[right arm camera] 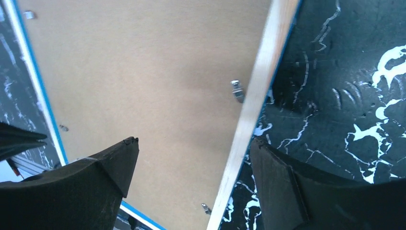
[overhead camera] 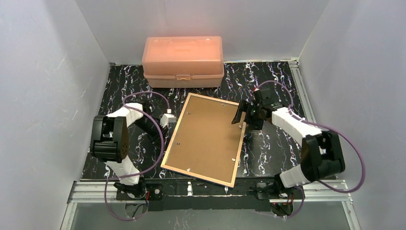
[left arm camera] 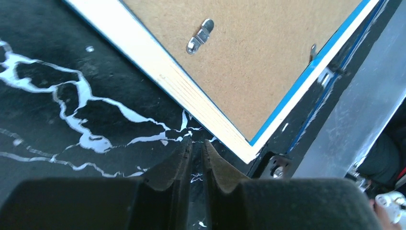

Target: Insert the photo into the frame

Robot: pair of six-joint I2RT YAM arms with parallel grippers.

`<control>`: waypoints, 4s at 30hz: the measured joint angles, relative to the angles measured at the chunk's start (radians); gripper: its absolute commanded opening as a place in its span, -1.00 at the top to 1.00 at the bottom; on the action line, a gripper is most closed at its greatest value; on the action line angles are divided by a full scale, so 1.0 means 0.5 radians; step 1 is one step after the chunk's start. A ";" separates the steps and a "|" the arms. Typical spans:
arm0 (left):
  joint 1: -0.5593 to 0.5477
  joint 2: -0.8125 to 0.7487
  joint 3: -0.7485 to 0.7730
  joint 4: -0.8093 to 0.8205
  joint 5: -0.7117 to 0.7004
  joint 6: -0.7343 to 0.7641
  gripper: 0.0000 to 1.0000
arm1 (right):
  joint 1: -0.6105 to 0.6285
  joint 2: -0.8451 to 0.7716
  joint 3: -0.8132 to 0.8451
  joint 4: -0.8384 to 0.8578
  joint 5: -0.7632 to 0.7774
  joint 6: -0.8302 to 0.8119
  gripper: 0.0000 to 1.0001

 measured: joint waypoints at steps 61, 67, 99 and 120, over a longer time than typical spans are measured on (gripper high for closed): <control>0.061 0.360 0.272 -0.002 0.238 -0.359 0.76 | 1.393 0.990 0.385 1.454 -0.093 0.182 0.37; 0.037 0.360 0.272 -0.002 0.237 -0.357 0.77 | 1.392 0.990 0.385 1.469 -0.056 0.172 0.36; 0.018 0.361 0.272 -0.001 0.233 -0.357 0.83 | 1.331 1.064 0.358 1.720 -0.146 0.257 0.33; 0.008 0.361 0.273 0.002 0.226 -0.370 0.87 | 1.318 1.110 0.359 1.812 -0.217 0.298 0.32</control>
